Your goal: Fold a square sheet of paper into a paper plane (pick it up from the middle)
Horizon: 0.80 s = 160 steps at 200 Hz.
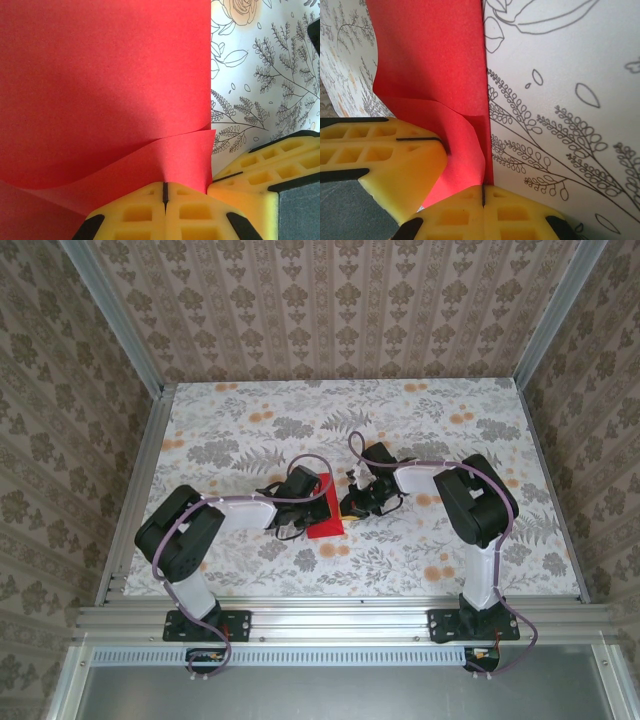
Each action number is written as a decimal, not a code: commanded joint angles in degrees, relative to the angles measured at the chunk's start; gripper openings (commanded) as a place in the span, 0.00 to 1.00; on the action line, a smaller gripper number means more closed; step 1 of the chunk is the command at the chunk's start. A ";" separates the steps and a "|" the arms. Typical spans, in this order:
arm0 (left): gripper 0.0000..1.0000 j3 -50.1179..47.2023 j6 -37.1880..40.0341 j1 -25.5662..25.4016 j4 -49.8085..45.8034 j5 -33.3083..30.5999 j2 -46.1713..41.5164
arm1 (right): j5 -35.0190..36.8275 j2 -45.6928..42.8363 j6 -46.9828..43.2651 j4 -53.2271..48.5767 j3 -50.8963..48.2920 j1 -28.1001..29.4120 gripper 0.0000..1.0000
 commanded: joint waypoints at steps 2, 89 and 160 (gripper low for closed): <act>0.05 -0.60 -0.94 0.04 -2.54 -1.21 1.68 | 5.05 -0.89 1.39 -2.83 1.01 -0.24 0.14; 0.05 -1.26 -1.32 0.04 -2.62 -1.79 1.64 | 7.44 -9.59 1.81 -1.58 -3.51 2.52 0.15; 0.05 -1.52 -1.97 0.04 -2.79 -2.21 1.50 | 4.52 -5.44 3.66 -0.41 -2.07 6.12 0.11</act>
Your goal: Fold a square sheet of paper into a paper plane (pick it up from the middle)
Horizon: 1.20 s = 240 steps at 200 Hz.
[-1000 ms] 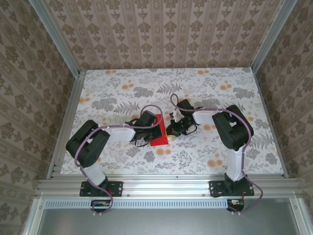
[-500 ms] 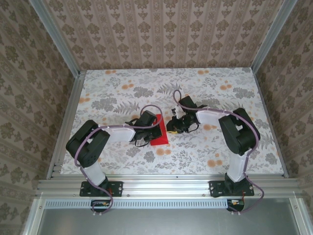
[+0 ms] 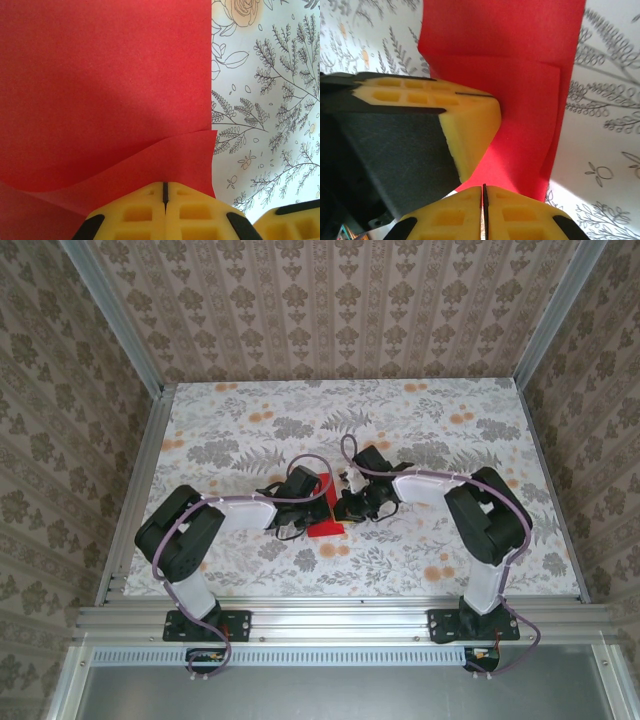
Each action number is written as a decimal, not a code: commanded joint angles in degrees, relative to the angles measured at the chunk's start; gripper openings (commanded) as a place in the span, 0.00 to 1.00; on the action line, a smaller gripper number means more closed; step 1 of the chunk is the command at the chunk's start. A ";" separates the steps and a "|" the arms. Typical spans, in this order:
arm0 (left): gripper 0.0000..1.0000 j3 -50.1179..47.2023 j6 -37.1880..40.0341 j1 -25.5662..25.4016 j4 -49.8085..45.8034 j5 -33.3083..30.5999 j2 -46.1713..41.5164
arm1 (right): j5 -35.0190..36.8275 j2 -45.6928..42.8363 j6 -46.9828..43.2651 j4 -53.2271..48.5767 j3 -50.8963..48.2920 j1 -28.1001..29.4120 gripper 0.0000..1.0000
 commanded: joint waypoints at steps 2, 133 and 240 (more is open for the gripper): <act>0.05 -1.52 -1.27 0.04 -2.81 -2.01 1.43 | -1.38 2.06 1.19 -0.10 0.74 0.33 0.11; 0.05 -2.21 -2.64 0.17 -2.94 -3.61 1.23 | 6.22 1.61 -3.22 -7.71 0.20 -0.12 0.10; 0.05 -2.19 -2.75 0.14 -2.72 -3.46 1.41 | 3.11 -0.07 -2.72 -5.64 -0.55 1.64 0.11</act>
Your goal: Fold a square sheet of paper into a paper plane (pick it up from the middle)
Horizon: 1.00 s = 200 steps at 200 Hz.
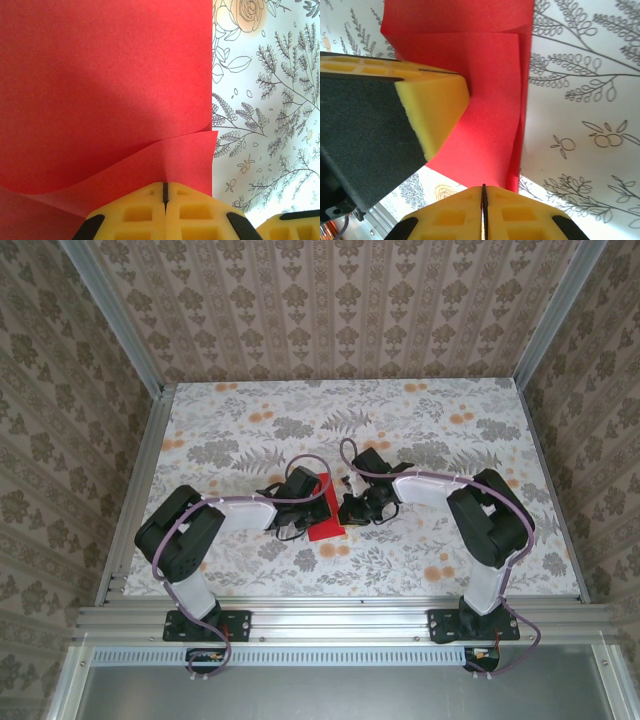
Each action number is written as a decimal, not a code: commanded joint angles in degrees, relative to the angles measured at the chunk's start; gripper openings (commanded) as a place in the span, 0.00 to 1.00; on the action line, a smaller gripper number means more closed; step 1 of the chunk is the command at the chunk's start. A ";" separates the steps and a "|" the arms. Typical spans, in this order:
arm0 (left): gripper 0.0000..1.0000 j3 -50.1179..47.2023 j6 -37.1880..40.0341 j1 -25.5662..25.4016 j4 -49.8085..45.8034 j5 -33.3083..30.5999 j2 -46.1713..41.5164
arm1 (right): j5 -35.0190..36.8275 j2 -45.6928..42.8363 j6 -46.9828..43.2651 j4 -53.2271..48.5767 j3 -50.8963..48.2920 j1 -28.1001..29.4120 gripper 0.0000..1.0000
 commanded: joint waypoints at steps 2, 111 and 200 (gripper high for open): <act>0.05 -1.81 -0.61 0.20 -3.51 -2.88 1.41 | -1.78 1.75 -0.12 -0.64 -0.57 0.69 0.11; 0.05 -1.53 0.98 0.76 -4.04 -2.93 0.38 | 1.18 4.65 -1.29 -2.05 -4.50 -0.35 0.11; 0.07 -2.20 7.05 5.85 -2.65 -1.13 -1.84 | 1.72 4.30 -2.06 -2.61 -7.90 -1.59 0.11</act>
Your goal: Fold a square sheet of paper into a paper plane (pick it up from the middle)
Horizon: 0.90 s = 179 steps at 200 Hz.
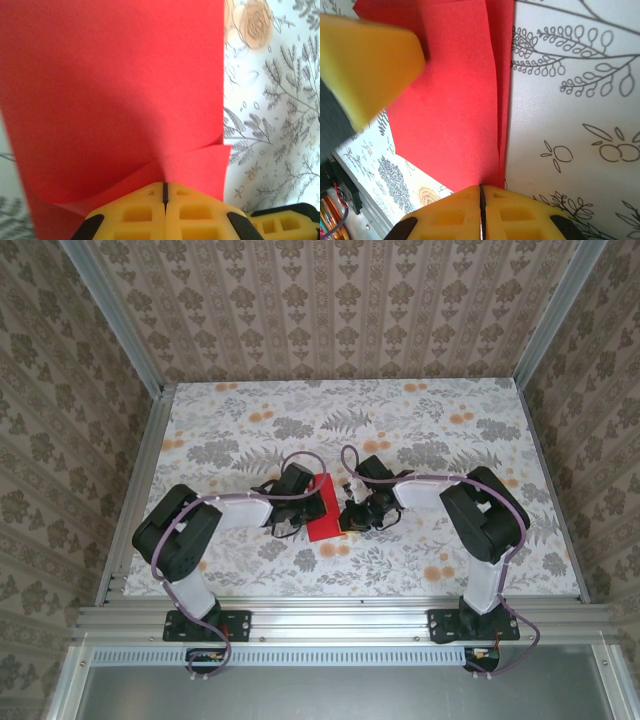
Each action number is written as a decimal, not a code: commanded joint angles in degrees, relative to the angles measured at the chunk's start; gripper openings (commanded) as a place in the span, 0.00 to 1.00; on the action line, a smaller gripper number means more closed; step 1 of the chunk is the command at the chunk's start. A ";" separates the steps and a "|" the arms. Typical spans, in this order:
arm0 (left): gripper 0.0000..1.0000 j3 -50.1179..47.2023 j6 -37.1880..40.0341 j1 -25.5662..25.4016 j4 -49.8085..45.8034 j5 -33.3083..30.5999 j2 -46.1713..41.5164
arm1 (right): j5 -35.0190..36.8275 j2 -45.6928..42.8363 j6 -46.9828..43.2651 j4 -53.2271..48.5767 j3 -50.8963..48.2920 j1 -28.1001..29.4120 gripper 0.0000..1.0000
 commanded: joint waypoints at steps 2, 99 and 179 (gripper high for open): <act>0.07 -2.26 3.78 2.52 -1.52 -2.60 -1.29 | 4.91 2.07 -0.70 -8.31 -3.44 -0.39 0.11; 0.09 -10.39 9.37 9.14 14.08 -0.55 -2.03 | 4.70 2.53 0.42 -7.95 -3.80 -0.41 0.10; 0.14 -12.88 7.42 3.07 14.84 1.17 -13.73 | 4.01 3.23 1.89 -7.13 -3.63 -0.39 0.10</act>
